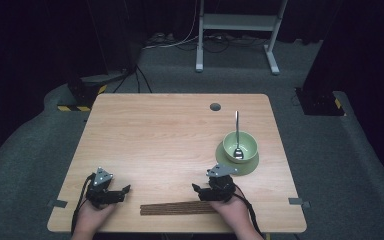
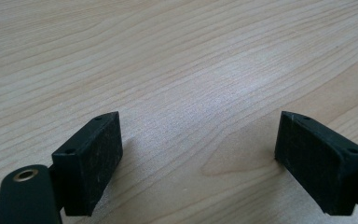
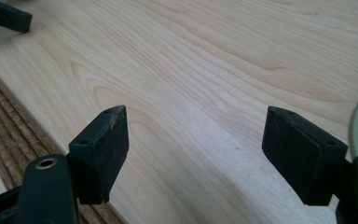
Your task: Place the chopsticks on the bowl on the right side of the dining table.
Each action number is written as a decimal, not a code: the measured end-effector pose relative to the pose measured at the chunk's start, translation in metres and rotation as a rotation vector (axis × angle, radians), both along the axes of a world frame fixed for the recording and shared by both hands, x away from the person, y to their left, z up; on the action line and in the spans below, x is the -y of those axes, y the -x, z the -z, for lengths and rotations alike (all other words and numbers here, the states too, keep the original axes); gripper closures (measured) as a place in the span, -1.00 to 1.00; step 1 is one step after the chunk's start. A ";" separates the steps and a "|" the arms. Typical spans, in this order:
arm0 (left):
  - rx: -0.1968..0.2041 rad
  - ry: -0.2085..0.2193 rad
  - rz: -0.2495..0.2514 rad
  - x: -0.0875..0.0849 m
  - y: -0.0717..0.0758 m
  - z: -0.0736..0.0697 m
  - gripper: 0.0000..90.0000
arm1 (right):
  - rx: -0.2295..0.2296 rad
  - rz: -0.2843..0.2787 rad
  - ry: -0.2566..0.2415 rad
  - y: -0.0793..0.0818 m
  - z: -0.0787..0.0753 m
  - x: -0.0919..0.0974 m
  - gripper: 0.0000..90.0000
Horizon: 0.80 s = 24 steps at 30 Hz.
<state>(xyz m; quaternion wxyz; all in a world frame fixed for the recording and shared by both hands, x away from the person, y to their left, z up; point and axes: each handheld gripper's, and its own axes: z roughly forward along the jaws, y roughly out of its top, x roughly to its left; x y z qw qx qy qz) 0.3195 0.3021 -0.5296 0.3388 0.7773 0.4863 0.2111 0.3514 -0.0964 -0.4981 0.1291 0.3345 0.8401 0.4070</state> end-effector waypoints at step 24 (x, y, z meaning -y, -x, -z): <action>0.001 -0.002 -0.028 0.000 0.001 0.000 -0.69 | -0.049 -0.099 -0.009 0.016 0.009 -0.012 -0.25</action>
